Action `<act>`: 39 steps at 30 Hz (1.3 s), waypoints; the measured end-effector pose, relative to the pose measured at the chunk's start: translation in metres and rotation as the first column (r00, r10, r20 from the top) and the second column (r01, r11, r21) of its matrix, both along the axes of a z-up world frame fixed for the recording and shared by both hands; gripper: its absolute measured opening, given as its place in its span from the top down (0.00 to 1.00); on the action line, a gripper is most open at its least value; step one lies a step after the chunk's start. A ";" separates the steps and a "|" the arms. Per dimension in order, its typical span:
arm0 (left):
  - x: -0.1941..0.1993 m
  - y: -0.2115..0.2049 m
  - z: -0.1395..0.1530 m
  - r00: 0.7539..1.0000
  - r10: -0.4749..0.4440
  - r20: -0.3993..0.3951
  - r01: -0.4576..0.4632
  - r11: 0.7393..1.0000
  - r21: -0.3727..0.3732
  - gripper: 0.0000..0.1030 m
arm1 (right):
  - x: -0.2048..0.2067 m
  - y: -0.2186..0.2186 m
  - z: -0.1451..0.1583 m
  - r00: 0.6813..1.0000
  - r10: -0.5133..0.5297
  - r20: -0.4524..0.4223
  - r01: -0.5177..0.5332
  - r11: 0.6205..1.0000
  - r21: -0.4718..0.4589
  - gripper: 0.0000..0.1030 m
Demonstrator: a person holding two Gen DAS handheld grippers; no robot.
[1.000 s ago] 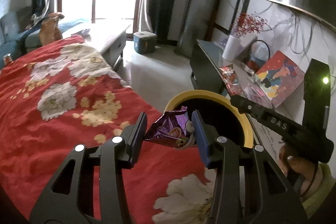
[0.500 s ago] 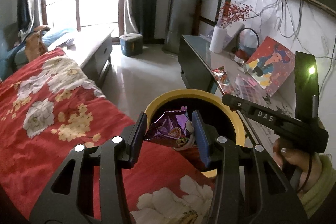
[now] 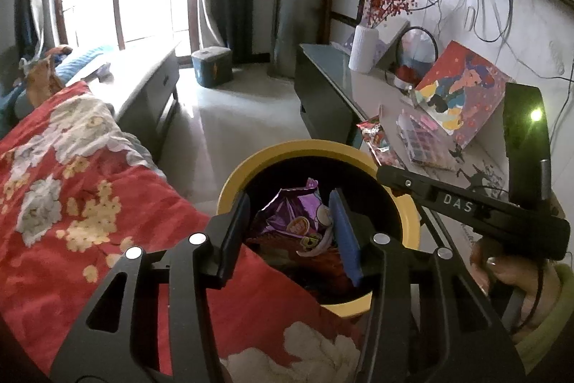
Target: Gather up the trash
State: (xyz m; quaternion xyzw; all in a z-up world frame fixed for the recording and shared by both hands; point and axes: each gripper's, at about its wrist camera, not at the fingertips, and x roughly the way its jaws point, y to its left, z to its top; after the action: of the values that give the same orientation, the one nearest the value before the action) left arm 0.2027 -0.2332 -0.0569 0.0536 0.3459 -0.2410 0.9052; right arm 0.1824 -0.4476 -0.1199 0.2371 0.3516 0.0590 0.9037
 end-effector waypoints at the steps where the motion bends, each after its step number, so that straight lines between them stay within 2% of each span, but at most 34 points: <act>1: 0.002 -0.002 -0.002 1.000 -0.002 -0.004 0.002 1.000 0.002 0.62 | 0.000 -0.001 -0.001 1.000 0.000 -0.004 0.000 1.000 0.002 0.78; 5: 0.008 -0.005 -0.009 1.000 -0.004 -0.017 0.004 1.000 -0.003 0.57 | 0.000 -0.006 -0.004 1.000 -0.003 -0.017 0.003 1.000 0.013 0.68; 7: 0.010 -0.004 -0.010 1.000 0.001 -0.027 -0.001 1.000 -0.010 0.48 | -0.002 -0.007 -0.003 1.000 -0.012 -0.018 0.012 1.000 0.007 0.61; 8: 0.010 -0.003 -0.011 1.000 0.002 -0.028 -0.003 1.000 -0.013 0.47 | -0.002 -0.008 -0.002 1.000 -0.013 -0.018 0.013 1.000 0.007 0.56; 9: 0.010 -0.002 -0.010 1.000 0.005 -0.029 -0.006 1.000 -0.016 0.43 | -0.003 -0.009 -0.001 1.000 -0.015 -0.016 0.015 1.000 0.007 0.53; 10: 0.011 -0.001 -0.010 0.999 0.009 -0.032 -0.009 1.000 -0.020 0.35 | -0.004 -0.009 0.001 1.000 -0.019 -0.015 0.019 1.000 0.004 0.52; 12: 0.009 0.005 -0.007 0.999 0.014 -0.033 -0.015 0.999 -0.037 0.29 | -0.007 -0.008 0.005 1.000 -0.020 -0.009 0.020 1.000 -0.008 0.47; 14: 0.008 0.010 -0.004 0.999 0.021 -0.030 -0.022 0.999 -0.045 0.26 | -0.010 -0.007 0.010 1.000 -0.017 -0.002 0.017 1.000 -0.022 0.42; 19: 0.000 0.031 0.006 0.999 0.045 -0.022 -0.046 0.997 -0.067 0.11 | -0.027 0.004 0.025 1.000 -0.006 0.030 0.008 0.998 -0.070 0.24; 21: -0.004 0.040 0.010 0.998 0.059 -0.012 -0.060 0.996 -0.068 0.11 | -0.036 0.014 0.031 0.999 0.012 0.047 -0.008 0.996 -0.090 0.17; 26: -0.016 0.070 0.022 0.992 0.122 0.013 -0.121 0.990 -0.070 0.11 | -0.056 0.039 0.043 0.994 0.057 0.099 -0.044 0.992 -0.122 0.08; 30: -0.027 0.092 0.030 0.986 0.165 0.031 -0.162 0.983 -0.082 0.11 | -0.072 0.065 0.053 0.985 0.089 0.149 -0.068 0.988 -0.135 0.06; 39: -0.069 0.140 0.044 0.964 0.247 0.095 -0.239 0.967 -0.090 0.11 | -0.100 0.112 0.069 0.944 0.151 0.292 -0.099 0.978 -0.183 0.06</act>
State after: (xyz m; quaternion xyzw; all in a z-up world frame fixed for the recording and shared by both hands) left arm 0.1336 -0.0937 -0.0128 -0.0118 0.2921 -0.1380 0.9463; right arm 0.0824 -0.3354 -0.0507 0.1263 0.2262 0.1228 0.9580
